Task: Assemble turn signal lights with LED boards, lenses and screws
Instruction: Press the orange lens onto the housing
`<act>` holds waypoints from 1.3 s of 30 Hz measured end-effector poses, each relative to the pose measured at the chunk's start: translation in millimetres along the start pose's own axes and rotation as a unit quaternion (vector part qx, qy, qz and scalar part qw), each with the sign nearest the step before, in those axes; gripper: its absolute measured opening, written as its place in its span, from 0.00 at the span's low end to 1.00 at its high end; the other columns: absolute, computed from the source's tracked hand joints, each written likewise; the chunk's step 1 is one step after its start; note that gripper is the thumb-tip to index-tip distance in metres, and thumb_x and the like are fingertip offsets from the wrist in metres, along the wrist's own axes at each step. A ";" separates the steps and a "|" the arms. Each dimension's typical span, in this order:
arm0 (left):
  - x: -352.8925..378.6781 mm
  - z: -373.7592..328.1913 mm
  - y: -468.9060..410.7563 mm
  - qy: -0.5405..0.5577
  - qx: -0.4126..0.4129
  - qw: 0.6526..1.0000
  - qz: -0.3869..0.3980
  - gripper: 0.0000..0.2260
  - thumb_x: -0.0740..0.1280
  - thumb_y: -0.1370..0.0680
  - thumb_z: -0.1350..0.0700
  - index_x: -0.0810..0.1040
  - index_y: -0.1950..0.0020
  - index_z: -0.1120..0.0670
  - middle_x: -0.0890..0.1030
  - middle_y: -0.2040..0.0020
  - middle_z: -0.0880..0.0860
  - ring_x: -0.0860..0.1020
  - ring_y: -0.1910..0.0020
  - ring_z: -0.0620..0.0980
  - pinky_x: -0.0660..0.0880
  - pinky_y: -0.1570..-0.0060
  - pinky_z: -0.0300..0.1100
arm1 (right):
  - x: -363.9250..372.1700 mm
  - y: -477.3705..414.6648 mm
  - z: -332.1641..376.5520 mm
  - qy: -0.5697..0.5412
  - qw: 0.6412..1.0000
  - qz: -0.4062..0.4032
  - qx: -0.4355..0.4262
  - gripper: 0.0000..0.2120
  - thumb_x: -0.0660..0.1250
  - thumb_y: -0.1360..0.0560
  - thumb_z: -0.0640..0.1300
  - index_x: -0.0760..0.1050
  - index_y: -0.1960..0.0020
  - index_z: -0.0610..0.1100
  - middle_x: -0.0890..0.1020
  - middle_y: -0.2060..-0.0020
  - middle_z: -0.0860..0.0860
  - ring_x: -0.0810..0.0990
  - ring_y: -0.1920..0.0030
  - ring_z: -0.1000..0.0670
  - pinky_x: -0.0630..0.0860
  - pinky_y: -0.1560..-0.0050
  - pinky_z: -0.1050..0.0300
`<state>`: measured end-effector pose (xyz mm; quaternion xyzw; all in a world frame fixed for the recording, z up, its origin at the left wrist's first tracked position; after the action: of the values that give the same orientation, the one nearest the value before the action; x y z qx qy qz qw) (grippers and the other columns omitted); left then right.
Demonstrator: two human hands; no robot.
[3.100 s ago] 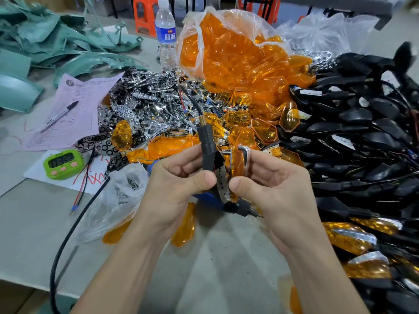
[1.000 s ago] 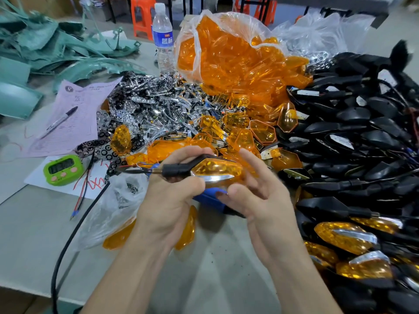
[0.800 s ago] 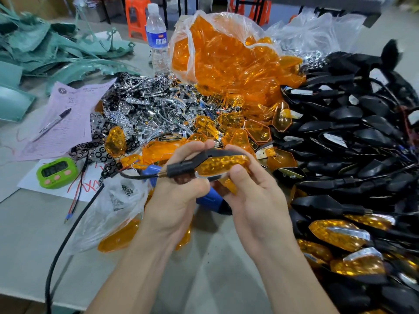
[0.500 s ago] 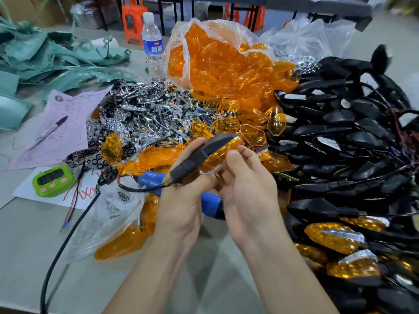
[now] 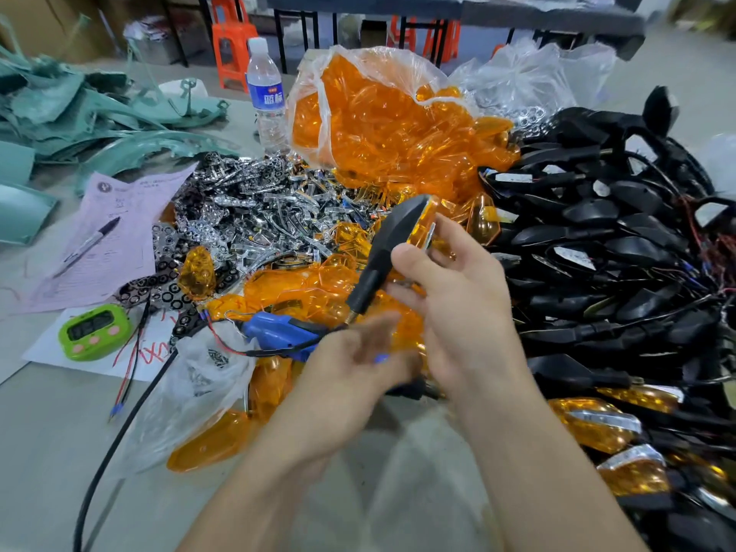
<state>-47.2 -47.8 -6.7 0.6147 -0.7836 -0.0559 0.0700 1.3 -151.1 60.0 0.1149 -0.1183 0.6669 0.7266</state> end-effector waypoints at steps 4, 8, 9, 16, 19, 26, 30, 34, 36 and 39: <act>-24.4 -34.7 15.3 -0.096 0.049 0.994 0.022 0.06 0.74 0.29 0.53 0.90 0.54 0.46 0.88 0.58 0.53 0.87 0.57 0.50 0.84 0.56 0.45 | -5.7 -4.8 13.6 0.168 0.983 0.051 -0.048 0.23 0.73 0.26 0.30 0.80 0.41 0.55 0.88 0.57 0.49 0.86 0.55 0.50 0.85 0.50 0.50; -78.7 -60.3 3.1 0.021 0.134 0.977 -0.166 0.10 0.74 0.23 0.55 0.88 0.47 0.40 0.88 0.48 0.47 0.86 0.48 0.45 0.84 0.47 0.43 | 4.5 11.8 5.9 0.229 0.964 0.115 -0.071 0.29 0.75 0.30 0.29 0.80 0.47 0.64 0.88 0.53 0.56 0.87 0.52 0.53 0.83 0.50 0.58; -72.3 -60.2 -2.1 0.027 0.141 0.980 -0.139 0.14 0.73 0.24 0.53 0.86 0.41 0.40 0.87 0.44 0.45 0.85 0.43 0.45 0.82 0.44 0.42 | 6.9 16.3 1.9 0.242 0.960 0.121 -0.076 0.30 0.75 0.31 0.30 0.81 0.43 0.63 0.88 0.51 0.57 0.87 0.49 0.54 0.83 0.47 0.59; -51.4 -45.4 -8.7 0.049 0.144 0.983 -0.105 0.18 0.73 0.28 0.59 0.86 0.40 0.43 0.88 0.45 0.51 0.85 0.45 0.48 0.81 0.47 0.40 | 8.0 33.1 -8.5 0.252 0.956 0.097 -0.115 0.35 0.73 0.30 0.27 0.79 0.45 0.69 0.86 0.50 0.67 0.85 0.46 0.60 0.80 0.46 0.66; -54.7 -46.6 -5.2 0.079 0.158 0.980 -0.095 0.19 0.75 0.29 0.61 0.87 0.41 0.45 0.88 0.47 0.54 0.86 0.47 0.50 0.81 0.49 0.39 | 5.6 34.3 -13.7 0.228 0.963 0.095 -0.108 0.37 0.75 0.30 0.25 0.78 0.43 0.69 0.85 0.48 0.68 0.84 0.44 0.63 0.78 0.45 0.69; -59.4 -45.5 0.2 0.124 0.168 0.974 -0.085 0.20 0.76 0.31 0.63 0.87 0.41 0.49 0.88 0.48 0.55 0.86 0.48 0.51 0.81 0.48 0.40 | 4.9 39.3 -18.4 0.223 0.964 0.093 -0.115 0.35 0.76 0.31 0.27 0.80 0.41 0.66 0.86 0.45 0.66 0.85 0.43 0.61 0.80 0.42 0.64; -62.5 -43.2 1.5 0.113 0.167 0.972 -0.121 0.19 0.73 0.31 0.63 0.88 0.43 0.47 0.88 0.46 0.53 0.85 0.44 0.51 0.81 0.44 0.42 | 4.0 38.5 -25.0 0.237 0.963 0.060 -0.116 0.32 0.77 0.29 0.31 0.80 0.37 0.62 0.86 0.44 0.63 0.84 0.43 0.61 0.81 0.38 0.56; -57.7 -44.1 2.5 0.103 0.165 0.969 -0.150 0.15 0.72 0.28 0.59 0.88 0.46 0.44 0.88 0.47 0.50 0.85 0.45 0.47 0.79 0.46 0.37 | 4.8 40.9 -26.8 0.255 0.957 0.024 -0.139 0.29 0.77 0.28 0.31 0.80 0.33 0.56 0.85 0.43 0.62 0.84 0.43 0.63 0.81 0.39 0.58; -59.2 -43.4 3.6 0.094 0.168 0.961 -0.200 0.11 0.74 0.28 0.56 0.89 0.49 0.45 0.88 0.51 0.49 0.86 0.50 0.46 0.80 0.51 0.36 | 12.5 46.0 -23.0 0.278 0.943 0.002 -0.181 0.26 0.76 0.26 0.34 0.80 0.32 0.53 0.85 0.41 0.60 0.83 0.42 0.64 0.80 0.39 0.61; -64.2 -43.2 6.0 0.038 0.183 0.945 -0.269 0.07 0.73 0.27 0.53 0.88 0.51 0.46 0.88 0.56 0.49 0.86 0.56 0.46 0.81 0.56 0.39 | 23.4 56.8 -23.1 0.291 0.932 -0.019 -0.215 0.22 0.69 0.24 0.40 0.80 0.30 0.49 0.85 0.41 0.57 0.83 0.40 0.59 0.80 0.38 0.57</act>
<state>-30.2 15.9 34.2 0.8068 -0.5822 0.0954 -0.0318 -53.0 -116.8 46.3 -0.2405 -0.0398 0.6159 0.7491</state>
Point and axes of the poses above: each hand's wrist, its own y-axis away from the middle knuckle, its own x-axis out of the palm, z = x × y, the point moved 10 cm from there along -y, towards the middle knuckle
